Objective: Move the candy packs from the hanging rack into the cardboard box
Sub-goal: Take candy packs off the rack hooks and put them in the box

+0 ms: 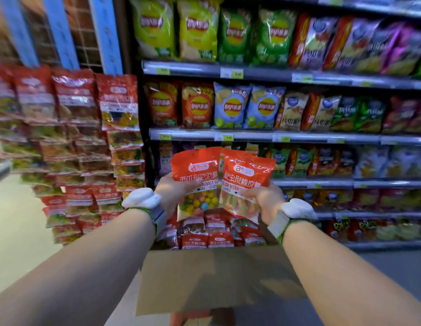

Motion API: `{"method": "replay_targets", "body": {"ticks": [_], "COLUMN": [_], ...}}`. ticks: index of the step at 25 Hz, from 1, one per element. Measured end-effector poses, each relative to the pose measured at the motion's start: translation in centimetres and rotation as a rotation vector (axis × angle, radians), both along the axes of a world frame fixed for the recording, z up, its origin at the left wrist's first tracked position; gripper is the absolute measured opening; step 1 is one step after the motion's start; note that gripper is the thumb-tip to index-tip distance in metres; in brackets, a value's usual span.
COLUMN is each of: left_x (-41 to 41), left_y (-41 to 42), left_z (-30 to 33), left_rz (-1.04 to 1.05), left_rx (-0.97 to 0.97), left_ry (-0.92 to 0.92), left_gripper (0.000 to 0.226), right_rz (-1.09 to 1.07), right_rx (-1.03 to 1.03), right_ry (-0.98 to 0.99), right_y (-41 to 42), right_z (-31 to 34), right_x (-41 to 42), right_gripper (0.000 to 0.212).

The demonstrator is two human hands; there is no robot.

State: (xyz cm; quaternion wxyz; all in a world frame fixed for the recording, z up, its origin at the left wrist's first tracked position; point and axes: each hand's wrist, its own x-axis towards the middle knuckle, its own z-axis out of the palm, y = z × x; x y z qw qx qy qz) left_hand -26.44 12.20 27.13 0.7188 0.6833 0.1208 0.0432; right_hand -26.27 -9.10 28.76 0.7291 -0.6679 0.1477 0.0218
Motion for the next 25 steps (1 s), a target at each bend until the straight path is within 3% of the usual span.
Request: {"method": "replay_targets", "body": {"ticks": [3,6,12,19,25], "left_x": [-2.7,-3.9,-6.2,-7.3,-6.9], "left_y": [1.8,4.4,12.5,28.7,41.6], "left_z": [4.2,6.9,9.6,11.6,12.5], "left_rz": [0.005,0.0,0.029,0.102,0.118], "left_rx": [-0.007,-0.03,-0.055,0.003,0.022], "left_ry": [-0.086,-0.167,-0.232,-0.261,-0.244], "left_gripper": [0.029,0.029,0.038,0.028,0.044], "right_rz": [0.042,0.083,0.164,0.297,0.383], "right_rx": [0.095,0.184,0.149,0.204,0.246], "right_ry": [-0.017,-0.074,-0.225,-0.266,-0.287], "right_y": [1.9,4.3,12.6,29.2,41.7], "right_z": [3.9,6.8,9.7,11.9,13.4], "right_x": [-1.9,-2.8,-2.5,-2.7,-3.5], "right_gripper": [0.034,0.025,0.017,0.011,0.016]}}
